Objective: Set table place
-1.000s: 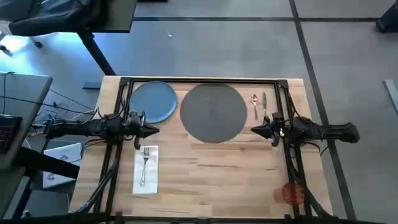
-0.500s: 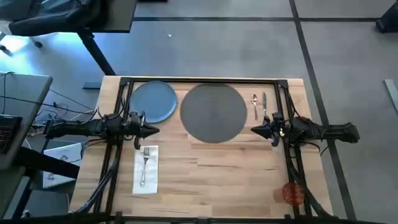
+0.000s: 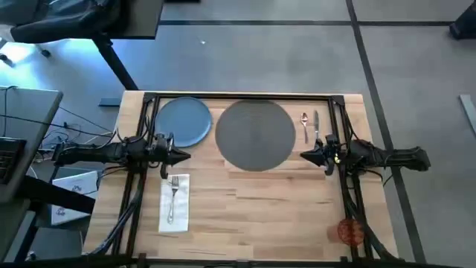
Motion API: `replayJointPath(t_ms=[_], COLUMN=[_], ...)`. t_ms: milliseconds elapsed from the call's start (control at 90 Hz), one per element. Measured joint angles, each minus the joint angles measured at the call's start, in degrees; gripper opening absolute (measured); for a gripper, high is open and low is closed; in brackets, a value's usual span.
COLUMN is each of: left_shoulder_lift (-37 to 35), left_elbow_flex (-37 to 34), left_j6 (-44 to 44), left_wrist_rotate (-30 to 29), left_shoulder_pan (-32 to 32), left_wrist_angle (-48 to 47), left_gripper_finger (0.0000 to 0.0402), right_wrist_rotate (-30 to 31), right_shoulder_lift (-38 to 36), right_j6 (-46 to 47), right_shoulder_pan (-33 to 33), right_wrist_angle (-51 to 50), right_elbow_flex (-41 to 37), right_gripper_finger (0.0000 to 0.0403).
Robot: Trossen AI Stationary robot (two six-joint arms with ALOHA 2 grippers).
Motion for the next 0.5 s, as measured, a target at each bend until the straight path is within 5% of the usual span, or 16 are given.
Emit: replayJointPath(t_ms=[367, 500], left_shoulder_lift=[0.0, 0.0], left_elbow_flex=[0.0, 0.0], left_j6=[-0.2, -11.8], left_wrist_rotate=[0.0, -0.1], left_shoulder_pan=[0.0, 0.0], left_wrist_angle=[0.2, 7.4], left_gripper_finger=[0.0000, 0.0000], right_wrist_rotate=[0.0, 0.0], right_shoulder_lift=[0.0, 0.0], right_j6=[0.0, 0.0], right_shoulder_pan=[0.0, 0.0], right_wrist_angle=[0.0, 0.0], right_elbow_flex=[0.0, 0.0], right_gripper_finger=[0.0000, 0.0000])
